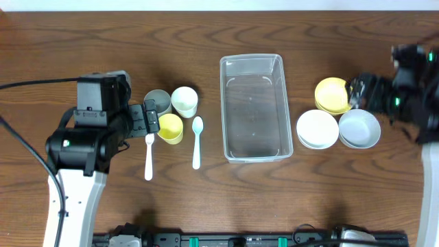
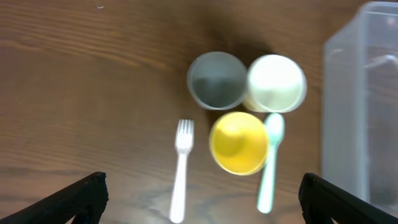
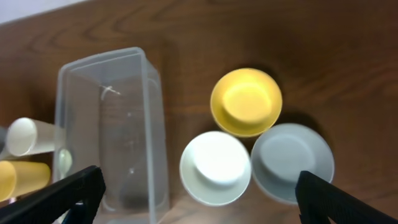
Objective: Pack container
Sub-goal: 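Move the right gripper over the grey-blue bowl and grasp its rim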
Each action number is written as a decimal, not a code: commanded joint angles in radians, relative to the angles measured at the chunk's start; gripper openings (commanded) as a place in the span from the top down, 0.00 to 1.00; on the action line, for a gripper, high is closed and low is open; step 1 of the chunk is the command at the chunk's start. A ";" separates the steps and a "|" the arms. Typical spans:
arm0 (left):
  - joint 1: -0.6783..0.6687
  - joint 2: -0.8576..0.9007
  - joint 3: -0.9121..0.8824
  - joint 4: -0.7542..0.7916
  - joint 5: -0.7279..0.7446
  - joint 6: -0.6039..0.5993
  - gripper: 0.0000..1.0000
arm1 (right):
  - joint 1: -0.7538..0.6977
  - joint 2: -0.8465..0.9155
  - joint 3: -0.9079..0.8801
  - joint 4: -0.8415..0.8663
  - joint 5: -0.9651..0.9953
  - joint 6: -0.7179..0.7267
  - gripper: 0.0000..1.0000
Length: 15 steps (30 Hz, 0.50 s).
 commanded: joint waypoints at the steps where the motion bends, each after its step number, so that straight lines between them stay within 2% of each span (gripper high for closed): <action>1: 0.031 0.002 0.020 -0.005 -0.082 0.009 0.02 | -0.014 0.096 0.048 -0.008 0.136 0.013 0.01; 4: 0.042 0.002 0.020 -0.013 -0.082 0.009 0.02 | -0.066 0.190 0.047 -0.031 0.235 0.083 0.01; 7: 0.042 0.002 0.020 -0.032 -0.082 0.008 0.02 | -0.136 0.296 0.047 -0.066 0.257 0.085 0.01; 9: 0.042 0.002 0.020 -0.035 -0.082 0.008 0.02 | -0.177 0.357 0.047 -0.083 0.259 0.085 0.05; 15: 0.042 0.002 0.020 -0.035 -0.082 0.008 0.02 | -0.261 0.495 0.045 -0.107 0.281 0.086 0.09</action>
